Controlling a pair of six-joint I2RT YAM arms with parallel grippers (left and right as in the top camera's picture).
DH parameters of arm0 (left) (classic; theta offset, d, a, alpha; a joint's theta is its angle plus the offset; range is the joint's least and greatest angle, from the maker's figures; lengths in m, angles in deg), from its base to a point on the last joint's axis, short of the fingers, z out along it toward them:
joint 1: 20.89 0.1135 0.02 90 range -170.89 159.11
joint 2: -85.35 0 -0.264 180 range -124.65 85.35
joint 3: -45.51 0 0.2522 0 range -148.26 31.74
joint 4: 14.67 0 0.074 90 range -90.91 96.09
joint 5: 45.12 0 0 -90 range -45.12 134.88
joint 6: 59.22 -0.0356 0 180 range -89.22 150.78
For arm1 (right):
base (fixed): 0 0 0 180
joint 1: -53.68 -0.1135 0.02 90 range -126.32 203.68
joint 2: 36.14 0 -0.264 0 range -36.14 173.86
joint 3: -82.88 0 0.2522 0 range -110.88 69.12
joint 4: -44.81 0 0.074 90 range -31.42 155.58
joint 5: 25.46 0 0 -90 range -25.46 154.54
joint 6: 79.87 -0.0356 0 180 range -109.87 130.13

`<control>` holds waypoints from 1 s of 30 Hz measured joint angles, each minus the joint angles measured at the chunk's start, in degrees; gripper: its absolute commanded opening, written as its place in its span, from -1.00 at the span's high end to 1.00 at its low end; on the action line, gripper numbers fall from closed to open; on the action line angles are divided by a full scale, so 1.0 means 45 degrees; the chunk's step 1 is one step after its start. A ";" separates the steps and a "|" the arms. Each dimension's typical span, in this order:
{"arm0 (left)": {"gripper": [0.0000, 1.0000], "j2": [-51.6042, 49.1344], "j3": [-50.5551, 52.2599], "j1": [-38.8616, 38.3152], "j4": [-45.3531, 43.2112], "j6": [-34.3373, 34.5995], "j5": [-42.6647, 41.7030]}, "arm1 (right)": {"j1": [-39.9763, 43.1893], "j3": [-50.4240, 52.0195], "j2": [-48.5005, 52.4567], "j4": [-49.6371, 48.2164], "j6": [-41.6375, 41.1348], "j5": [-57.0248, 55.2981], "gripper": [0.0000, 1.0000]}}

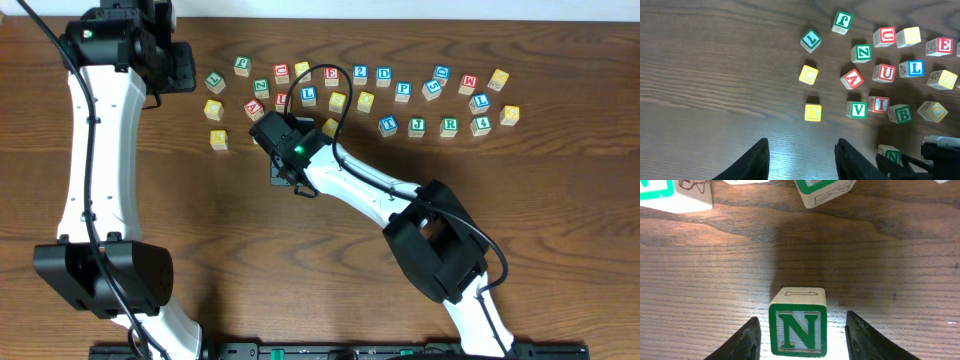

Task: Spell out NEURIPS
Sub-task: 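Carry the N block forward and set it down on the open table, then release the N block and move the right gripper back to the red E block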

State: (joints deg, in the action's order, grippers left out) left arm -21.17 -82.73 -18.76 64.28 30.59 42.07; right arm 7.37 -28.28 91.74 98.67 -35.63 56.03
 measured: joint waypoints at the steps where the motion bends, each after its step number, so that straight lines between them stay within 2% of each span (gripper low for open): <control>1: 0.15 0.0000 0.0000 0.0000 0.0000 0.0005 0.0000 | 0.0000 0.0000 -0.0015 0.0024 0.0039 0.0005 -0.14; 6: 0.15 0.0000 0.0000 0.0000 0.0000 0.0000 -0.0005 | 0.0005 0.0000 -0.0651 0.0272 0.0510 0.0024 -0.44; 13: 0.15 0.0000 0.0000 0.0000 0.0000 0.0005 -0.0005 | 0.0364 -0.0010 -0.3021 0.0690 0.1598 -0.0063 -0.44; 17: 0.15 0.0005 0.0000 0.0000 0.0000 0.0005 0.0000 | 0.1530 -0.0087 -0.4187 0.0913 0.2453 -0.0078 -0.44; 25: 0.15 0.0000 0.0000 0.0000 0.0000 0.0005 0.0000 | 0.3657 -0.0112 -0.4337 0.1583 0.3400 0.0486 -0.41; 30: 0.15 0.0000 0.0000 0.0000 0.0000 0.0000 0.0000 | 0.4352 -0.0112 -0.4337 0.2089 0.4012 0.1093 -0.41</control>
State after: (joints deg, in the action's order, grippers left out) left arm -21.17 -82.73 -18.76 64.28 30.59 42.07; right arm 26.96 -28.79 72.22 108.07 -17.58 60.95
